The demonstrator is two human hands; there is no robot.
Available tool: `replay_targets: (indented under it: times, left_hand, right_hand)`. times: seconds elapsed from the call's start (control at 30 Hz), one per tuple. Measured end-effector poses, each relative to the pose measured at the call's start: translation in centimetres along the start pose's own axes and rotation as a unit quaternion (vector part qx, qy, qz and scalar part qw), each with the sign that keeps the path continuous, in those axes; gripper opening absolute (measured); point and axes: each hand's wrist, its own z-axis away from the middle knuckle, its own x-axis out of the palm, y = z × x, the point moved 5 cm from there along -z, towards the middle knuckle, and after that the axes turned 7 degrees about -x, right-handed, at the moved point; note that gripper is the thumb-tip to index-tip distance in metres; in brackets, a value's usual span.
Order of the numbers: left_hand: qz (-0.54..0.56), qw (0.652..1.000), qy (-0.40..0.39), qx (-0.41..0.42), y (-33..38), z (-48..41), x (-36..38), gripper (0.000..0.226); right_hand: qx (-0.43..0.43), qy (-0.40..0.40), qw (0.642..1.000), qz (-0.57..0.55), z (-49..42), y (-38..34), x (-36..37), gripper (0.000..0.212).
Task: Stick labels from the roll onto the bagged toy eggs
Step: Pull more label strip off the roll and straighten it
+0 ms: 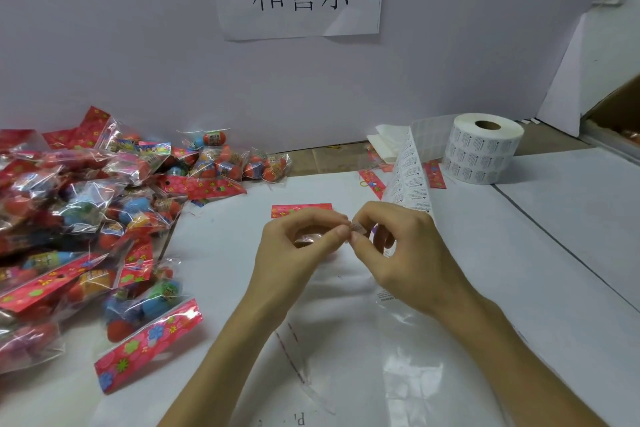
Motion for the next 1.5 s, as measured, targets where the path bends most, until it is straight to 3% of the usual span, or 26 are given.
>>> replay_targets:
  times: [0.23,0.3,0.4,0.43,0.57,0.7,0.87,1.5]
  left_hand:
    - [0.032,0.999,0.009,-0.033,-0.3,0.0,-0.2,0.011]
    - [0.065,0.996,0.017,-0.055,-0.4,0.0,-0.2,0.005]
    - [0.112,0.99,0.018,-0.089,-0.7,-0.1,-0.4,0.027]
    - [0.126,0.987,0.017,-0.096,-0.7,-0.2,-0.5,0.031]
    - [0.161,0.981,0.002,-0.11,-0.9,-0.2,-0.4,0.034]
    - [0.169,0.978,-0.021,-0.12,-0.9,0.0,0.0,0.039]
    - [0.185,0.973,-0.053,-0.13,-0.9,0.2,0.5,0.028]
    - [0.185,0.968,-0.085,-0.147,-0.9,0.6,1.3,0.034]
  right_hand:
    - [0.026,-0.006,1.0,0.001,0.2,0.2,0.1,0.013]
    - [0.066,-0.02,0.997,-0.016,0.2,0.7,0.5,0.027]
    - [0.133,-0.055,0.99,-0.002,0.4,1.8,1.2,0.058]
    - [0.152,-0.05,0.987,-0.023,0.4,2.0,1.2,0.06]
    - [0.176,0.05,0.958,-0.219,-0.1,1.8,0.2,0.022]
    - [0.176,0.089,0.937,-0.289,-0.2,1.3,0.2,0.007]
    - [0.198,0.101,0.923,-0.316,0.0,1.5,0.2,0.005]
    - [0.245,0.107,0.911,-0.313,0.2,1.9,0.1,0.013]
